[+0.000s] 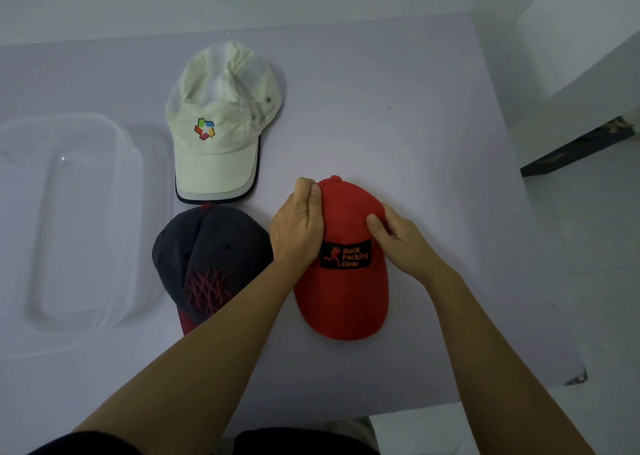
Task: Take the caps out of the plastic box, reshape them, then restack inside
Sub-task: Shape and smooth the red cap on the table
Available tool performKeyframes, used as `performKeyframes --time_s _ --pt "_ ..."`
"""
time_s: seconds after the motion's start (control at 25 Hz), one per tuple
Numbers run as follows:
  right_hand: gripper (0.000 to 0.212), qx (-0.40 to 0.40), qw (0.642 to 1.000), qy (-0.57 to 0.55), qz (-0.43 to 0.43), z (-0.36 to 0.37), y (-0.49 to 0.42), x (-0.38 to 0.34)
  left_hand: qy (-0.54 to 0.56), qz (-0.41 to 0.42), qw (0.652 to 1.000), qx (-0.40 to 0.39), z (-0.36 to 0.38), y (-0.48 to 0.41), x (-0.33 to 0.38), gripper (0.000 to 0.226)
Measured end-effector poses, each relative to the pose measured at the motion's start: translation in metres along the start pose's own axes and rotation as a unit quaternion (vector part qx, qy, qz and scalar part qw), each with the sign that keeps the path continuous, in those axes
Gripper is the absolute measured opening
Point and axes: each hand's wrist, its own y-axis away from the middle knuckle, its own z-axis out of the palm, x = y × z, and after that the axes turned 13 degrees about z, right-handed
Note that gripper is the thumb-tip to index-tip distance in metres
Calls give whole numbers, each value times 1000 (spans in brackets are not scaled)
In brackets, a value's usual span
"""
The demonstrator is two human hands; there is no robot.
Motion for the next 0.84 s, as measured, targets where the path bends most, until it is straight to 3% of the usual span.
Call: performKeyframes --time_s 0.12,0.32,0.4,0.56,0.68,0.84 --pt "38 -6 1000 -4 15 3 1 2 8 10 1000 21 -2 0 1 24" --pt "29 -48 991 -117 43 12 -2 6 -17 7 1000 6 0 0 4 27" --pt "32 -15 994 -80 67 10 -6 12 -57 -2 998 -17 1 1 2 27" --pt "48 85 987 120 57 -5 -4 1 -113 -24 993 -12 3 2 -5 21" --pt "42 61 989 77 106 -5 0 -8 -138 -48 989 10 7 1 -4 26" --pt "44 47 993 9 108 3 -4 -1 -145 -70 987 14 8 -2 -4 34"
